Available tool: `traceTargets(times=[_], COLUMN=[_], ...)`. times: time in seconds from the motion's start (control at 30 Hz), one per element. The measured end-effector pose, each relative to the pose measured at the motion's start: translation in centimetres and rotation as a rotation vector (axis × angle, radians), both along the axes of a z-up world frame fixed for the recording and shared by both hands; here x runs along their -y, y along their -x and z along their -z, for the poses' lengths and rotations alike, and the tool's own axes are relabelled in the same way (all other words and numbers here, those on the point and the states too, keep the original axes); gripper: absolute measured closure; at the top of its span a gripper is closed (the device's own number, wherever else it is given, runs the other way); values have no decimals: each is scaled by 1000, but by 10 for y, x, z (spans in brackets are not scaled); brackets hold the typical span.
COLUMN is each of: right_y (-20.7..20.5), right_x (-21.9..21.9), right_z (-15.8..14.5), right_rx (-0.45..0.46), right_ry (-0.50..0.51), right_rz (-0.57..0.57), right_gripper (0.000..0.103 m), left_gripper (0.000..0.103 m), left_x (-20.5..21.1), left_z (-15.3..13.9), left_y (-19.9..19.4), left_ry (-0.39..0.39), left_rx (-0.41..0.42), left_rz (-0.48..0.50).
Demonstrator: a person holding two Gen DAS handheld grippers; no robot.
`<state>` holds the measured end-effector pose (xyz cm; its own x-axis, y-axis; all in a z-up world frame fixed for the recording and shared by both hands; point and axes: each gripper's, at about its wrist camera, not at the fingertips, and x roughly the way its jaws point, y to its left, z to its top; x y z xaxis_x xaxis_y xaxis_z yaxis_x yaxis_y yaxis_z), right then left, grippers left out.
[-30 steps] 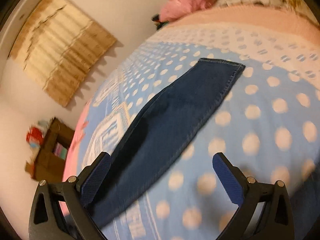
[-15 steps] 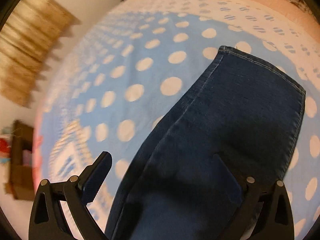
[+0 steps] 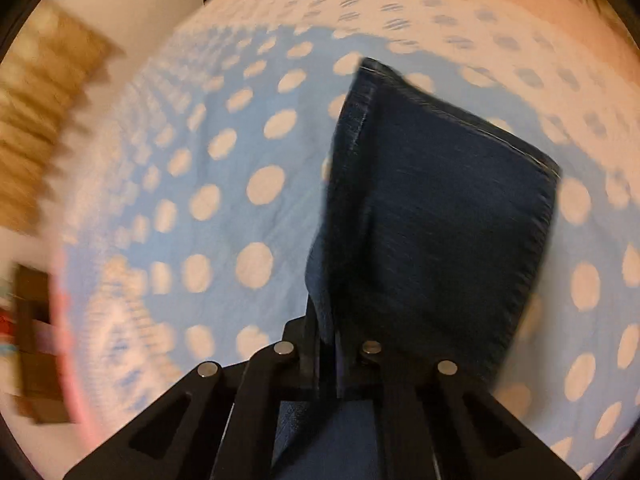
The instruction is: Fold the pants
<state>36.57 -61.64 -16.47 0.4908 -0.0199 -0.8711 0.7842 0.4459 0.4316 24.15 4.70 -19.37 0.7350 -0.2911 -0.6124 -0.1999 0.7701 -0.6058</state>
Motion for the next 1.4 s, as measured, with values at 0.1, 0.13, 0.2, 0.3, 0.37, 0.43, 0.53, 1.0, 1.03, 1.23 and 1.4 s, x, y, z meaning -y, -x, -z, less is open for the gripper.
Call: traceTargets(times=[0.1, 0.13, 0.2, 0.3, 0.37, 0.43, 0.53, 1.0, 1.03, 1.23, 1.4], right_y=[42, 52, 73, 98, 110, 121, 149, 379, 392, 465, 471], right_x=[6, 5, 0, -9, -16, -17, -27, -79, -81, -108, -116], right_z=[-28, -39, -67, -106, -129, -147, -167, -73, -61, 13, 68], right_rx=[129, 158, 218, 317, 366, 409, 478, 520, 514, 484, 342], right_ry=[-79, -93, -109, -132, -127, -125, -122, -128, -126, -140, -166], right_rz=[30, 31, 18, -3, -27, -47, -87, -264, -263, -214, -181], right_gripper=[99, 99, 99, 99, 99, 99, 99, 99, 99, 99, 99], left_gripper=[90, 90, 91, 92, 92, 92, 92, 92, 92, 92, 91], left_x=[-18, -24, -35, -43, -48, -54, -64, -100, -101, -114, -123], left_z=[-25, -38, -65, -102, -117, -128, -137, -97, -92, -30, 14], left_y=[-8, -12, -21, -26, -24, -13, 12, 168, 172, 193, 185], left_ry=[38, 50, 72, 71, 68, 68, 87, 59, 46, -10, 18], left_rx=[5, 13, 27, 35, 34, 34, 42, 36, 28, -105, -227], left_rz=[-24, -19, -8, 37, 51, 58, 55, 82, 84, 51, 11])
